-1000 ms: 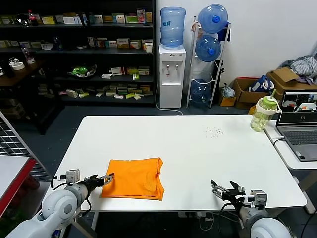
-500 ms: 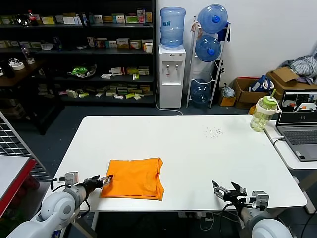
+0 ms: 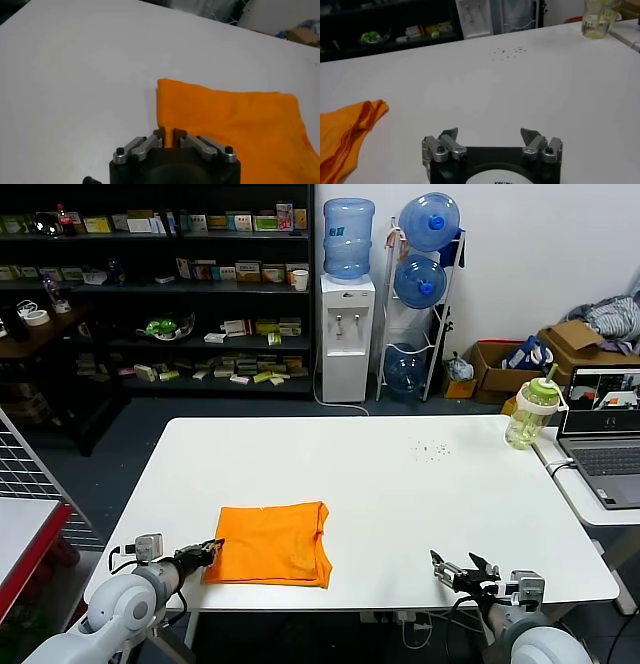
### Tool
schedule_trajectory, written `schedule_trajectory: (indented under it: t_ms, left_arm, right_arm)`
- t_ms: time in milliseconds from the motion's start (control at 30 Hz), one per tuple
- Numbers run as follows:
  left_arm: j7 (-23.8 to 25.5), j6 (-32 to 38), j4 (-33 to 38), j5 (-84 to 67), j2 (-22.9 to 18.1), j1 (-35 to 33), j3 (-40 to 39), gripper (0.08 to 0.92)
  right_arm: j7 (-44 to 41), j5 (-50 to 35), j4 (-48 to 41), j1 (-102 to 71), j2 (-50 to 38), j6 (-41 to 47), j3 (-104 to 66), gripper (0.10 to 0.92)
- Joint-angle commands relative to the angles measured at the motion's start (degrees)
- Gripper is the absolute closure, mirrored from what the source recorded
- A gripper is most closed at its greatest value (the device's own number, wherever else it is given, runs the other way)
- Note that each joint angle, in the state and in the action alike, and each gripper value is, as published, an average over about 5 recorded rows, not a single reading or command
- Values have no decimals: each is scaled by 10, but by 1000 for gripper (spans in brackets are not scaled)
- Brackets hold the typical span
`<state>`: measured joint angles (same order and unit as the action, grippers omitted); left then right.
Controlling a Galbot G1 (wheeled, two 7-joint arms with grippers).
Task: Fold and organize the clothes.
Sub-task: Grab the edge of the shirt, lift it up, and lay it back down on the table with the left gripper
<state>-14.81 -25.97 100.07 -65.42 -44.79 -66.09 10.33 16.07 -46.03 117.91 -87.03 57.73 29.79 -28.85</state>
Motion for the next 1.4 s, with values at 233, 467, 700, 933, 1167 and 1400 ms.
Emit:
schedule_trajectory:
  t_ms: [233, 467, 700, 933, 1167, 1400]
  left_arm:
    - [-24, 0, 56, 6, 6, -5, 15, 902]
    - [-68, -20, 108, 33, 59, -24, 43, 907]
    - [-50, -13, 56, 32, 125, -50, 106, 907]
    - [5, 22, -87, 65, 175, -40, 133, 907]
    - [38, 49, -168, 112, 204, -34, 133, 907]
    - [11, 46, -114, 92, 189, -49, 137, 907]
  right_arm:
    - [-1, -1, -1, 1, 1, -3, -1, 203]
    - [-5, 0, -2, 10, -5, -6, -2, 203]
    - [-11, 3, 8, 16, -14, -11, -13, 203]
    - [-17, 4, 17, 7, -20, -16, -30, 203]
    - [-20, 6, 19, -5, -17, -21, -41, 203]
    - [-16, 10, 24, -11, -10, -19, -43, 203]
